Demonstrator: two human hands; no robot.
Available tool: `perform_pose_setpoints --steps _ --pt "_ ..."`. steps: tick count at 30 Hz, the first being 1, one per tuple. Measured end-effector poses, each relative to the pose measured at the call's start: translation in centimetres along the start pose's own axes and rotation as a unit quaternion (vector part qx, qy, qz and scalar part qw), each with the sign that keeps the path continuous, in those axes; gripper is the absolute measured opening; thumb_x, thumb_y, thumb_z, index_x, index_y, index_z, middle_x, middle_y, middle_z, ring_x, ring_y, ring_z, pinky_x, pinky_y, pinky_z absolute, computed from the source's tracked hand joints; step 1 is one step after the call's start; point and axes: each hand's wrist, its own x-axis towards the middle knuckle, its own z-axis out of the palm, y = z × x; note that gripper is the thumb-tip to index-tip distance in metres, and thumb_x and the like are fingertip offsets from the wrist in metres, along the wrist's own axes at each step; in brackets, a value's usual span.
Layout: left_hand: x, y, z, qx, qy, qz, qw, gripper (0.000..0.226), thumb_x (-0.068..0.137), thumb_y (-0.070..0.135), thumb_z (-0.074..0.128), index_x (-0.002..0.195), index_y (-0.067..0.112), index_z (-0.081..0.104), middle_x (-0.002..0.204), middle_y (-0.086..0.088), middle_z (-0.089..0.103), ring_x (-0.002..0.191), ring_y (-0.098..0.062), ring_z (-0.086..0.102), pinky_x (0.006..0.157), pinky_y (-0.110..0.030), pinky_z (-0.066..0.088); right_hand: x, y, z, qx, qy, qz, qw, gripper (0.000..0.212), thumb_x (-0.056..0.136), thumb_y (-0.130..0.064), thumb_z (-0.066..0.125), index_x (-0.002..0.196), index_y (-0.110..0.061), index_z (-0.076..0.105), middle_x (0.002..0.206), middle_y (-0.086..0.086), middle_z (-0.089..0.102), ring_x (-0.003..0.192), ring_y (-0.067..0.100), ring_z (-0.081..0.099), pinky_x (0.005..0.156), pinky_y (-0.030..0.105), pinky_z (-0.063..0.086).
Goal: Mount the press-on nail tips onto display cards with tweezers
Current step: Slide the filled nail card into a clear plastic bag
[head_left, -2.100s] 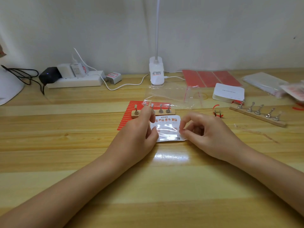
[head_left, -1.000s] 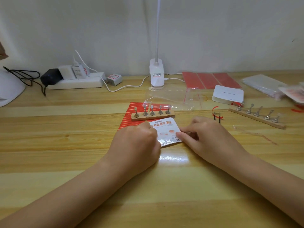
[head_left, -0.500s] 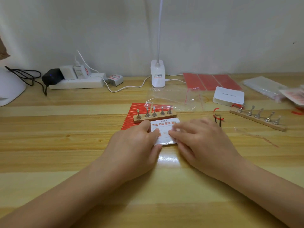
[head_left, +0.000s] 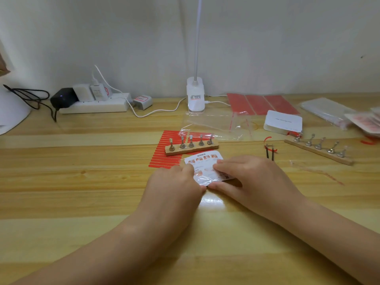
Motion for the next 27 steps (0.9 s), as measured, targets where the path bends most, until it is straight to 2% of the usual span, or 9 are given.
perform_pose_setpoints --steps 1,3,5,8,13,17,21,25,27 --pt "-0.1 -0.1 0.0 -0.008 0.019 0.014 1.0 0.034 0.059 0.031 0.086 0.052 0.008 0.062 0.052 -0.005 0.048 0.041 -0.02 0.045 0.053 -0.018 -0.004 0.0 0.0 0.1 -0.012 0.008 -0.026 1.0 0.029 0.079 -0.037 0.065 0.085 -0.01 0.074 0.074 0.003 0.071 0.065 0.025 0.066 0.049 0.032 0.052" --pt "-0.2 -0.7 0.3 -0.015 0.07 0.014 0.997 0.037 0.067 0.037 0.077 0.047 0.01 0.061 0.049 -0.004 0.052 0.043 -0.021 0.05 0.046 -0.018 0.009 0.0 0.1 0.1 -0.029 0.016 -0.07 0.997 0.031 0.087 -0.034 0.054 0.087 -0.01 0.073 0.073 0.005 0.07 0.061 0.027 0.065 0.045 0.031 0.049" --pt "-0.3 -1.6 0.1 -0.018 0.121 0.024 0.992 0.043 0.083 0.042 0.048 0.058 0.013 0.067 0.062 -0.003 0.059 0.057 -0.021 0.057 0.045 -0.024 0.028 -0.2 0.5 0.0 -0.046 0.042 -0.1 0.993 0.033 0.091 -0.029 0.047 0.086 -0.009 0.073 0.071 0.007 0.069 0.06 0.029 0.065 0.043 0.031 0.048" --pt "-0.1 -2.7 -0.4 -0.038 0.163 0.093 0.981 0.038 0.087 0.042 0.046 0.087 0.015 0.072 0.085 -0.002 0.068 0.076 -0.021 0.064 0.061 -0.032 0.042 -0.2 1.1 -0.2 -0.062 0.099 -0.117 0.986 0.029 0.091 -0.021 0.048 0.087 -0.009 0.074 0.073 0.008 0.07 0.061 0.029 0.066 0.043 0.032 0.049" --pt "0.3 -3.2 0.5 -0.066 0.258 0.15 0.952 0.011 0.078 0.005 0.07 0.086 0.012 0.073 0.078 0.0 0.07 0.07 -0.02 0.065 0.06 -0.033 0.047 0.0 1.2 -0.3 -0.082 0.152 -0.161 0.972 0.023 0.09 -0.017 0.055 0.084 -0.008 0.075 0.07 0.005 0.072 0.057 0.025 0.066 0.043 0.031 0.049" --pt "0.5 -3.4 0.3 -0.202 0.297 0.091 0.929 0.016 0.084 0.015 0.064 0.072 0.006 0.071 0.076 -0.002 0.069 0.07 -0.019 0.062 0.059 -0.035 0.044 -0.1 1.2 -0.4 -0.14 0.184 -0.176 0.957 0.019 0.089 -0.014 0.058 0.083 -0.007 0.075 0.05 0.002 0.058 0.042 0.023 0.054 0.039 0.027 0.043" --pt "0.4 -3.3 1.2 -0.226 0.315 0.099 0.917 0.025 0.084 0.015 0.06 0.063 0.001 0.061 0.071 -0.006 0.065 0.066 -0.022 0.059 0.058 -0.037 0.042 0.0 1.2 -0.3 -0.149 0.194 -0.196 0.95 0.016 0.086 -0.01 0.062 0.077 -0.006 0.074 0.051 0.002 0.06 0.043 0.023 0.055 0.041 0.028 0.046" --pt "0.5 -3.7 1.7 -0.189 0.294 0.092 0.932 0.019 0.082 0.029 0.06 0.086 0.014 0.049 0.083 -0.008 0.063 0.081 -0.018 0.05 0.068 -0.031 0.04 -0.1 1.3 -0.3 -0.151 0.192 -0.198 0.949 0.01 0.08 -0.007 0.066 0.074 -0.007 0.074 0.061 0.002 0.067 0.047 0.023 0.06 0.046 0.028 0.049" --pt "0.5 -3.8 2.0 -0.148 0.273 0.097 0.945 0.025 0.081 0.033 0.061 0.101 0.018 0.058 0.094 -0.006 0.067 0.089 -0.019 0.054 0.073 -0.033 0.04 -0.1 1.3 -0.5 -0.148 0.193 -0.202 0.949 0.008 0.079 -0.007 0.067 0.076 -0.007 0.074 0.068 0.003 0.071 0.05 0.023 0.062 0.047 0.029 0.05"
